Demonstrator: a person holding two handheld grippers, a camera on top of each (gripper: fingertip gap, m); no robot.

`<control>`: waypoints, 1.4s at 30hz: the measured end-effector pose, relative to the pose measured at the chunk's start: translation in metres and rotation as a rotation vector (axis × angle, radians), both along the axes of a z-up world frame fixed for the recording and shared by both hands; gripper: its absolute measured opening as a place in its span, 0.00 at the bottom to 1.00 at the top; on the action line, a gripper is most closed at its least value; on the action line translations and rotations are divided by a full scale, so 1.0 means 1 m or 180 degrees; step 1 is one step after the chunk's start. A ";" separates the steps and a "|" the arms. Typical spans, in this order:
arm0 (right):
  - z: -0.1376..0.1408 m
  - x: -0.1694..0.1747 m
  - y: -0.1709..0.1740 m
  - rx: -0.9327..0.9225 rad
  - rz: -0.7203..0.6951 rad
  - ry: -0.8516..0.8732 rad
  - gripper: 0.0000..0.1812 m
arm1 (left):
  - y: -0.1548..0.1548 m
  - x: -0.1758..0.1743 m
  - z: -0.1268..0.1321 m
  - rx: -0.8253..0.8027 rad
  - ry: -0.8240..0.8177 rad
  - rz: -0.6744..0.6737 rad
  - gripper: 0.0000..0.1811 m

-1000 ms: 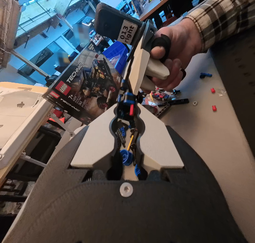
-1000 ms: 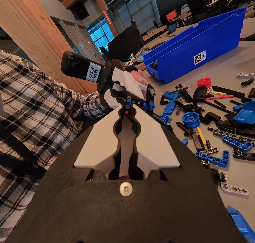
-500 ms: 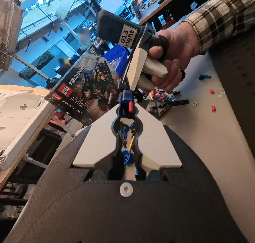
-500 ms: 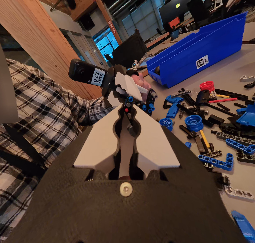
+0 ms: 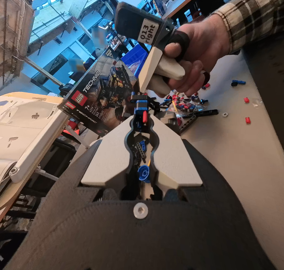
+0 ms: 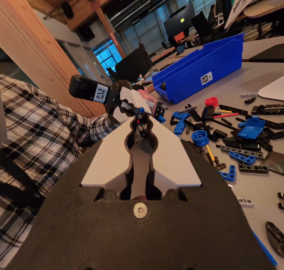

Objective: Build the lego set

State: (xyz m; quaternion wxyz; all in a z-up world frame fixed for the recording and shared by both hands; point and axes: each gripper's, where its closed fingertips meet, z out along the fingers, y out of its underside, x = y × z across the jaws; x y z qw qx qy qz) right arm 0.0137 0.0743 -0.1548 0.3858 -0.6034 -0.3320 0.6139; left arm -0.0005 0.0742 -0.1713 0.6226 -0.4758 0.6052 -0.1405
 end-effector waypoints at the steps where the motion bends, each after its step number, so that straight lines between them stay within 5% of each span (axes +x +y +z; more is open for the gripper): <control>1: 0.000 -0.001 0.000 -0.0037 0.0028 0.0015 0.06 | -0.001 0.001 0.000 0.0002 0.0004 -0.0010 0.06; 9: 0.002 -0.004 -0.003 -0.0057 0.0071 0.0050 0.02 | 0.000 0.003 -0.004 0.0021 0.0052 0.0038 0.08; 12: -0.004 -0.007 -0.005 -0.0049 0.0083 -0.0053 0.01 | -0.001 0.008 -0.003 -0.0027 -0.0007 0.0030 0.15; 15: -0.005 -0.009 -0.003 -0.0027 0.0032 -0.0080 0.01 | -0.002 0.010 -0.009 0.0028 0.0159 0.0058 0.08; 42: 0.001 -0.006 -0.033 0.0749 0.0329 -0.0207 0.01 | -0.033 0.004 0.006 0.0112 0.0115 -0.0267 0.07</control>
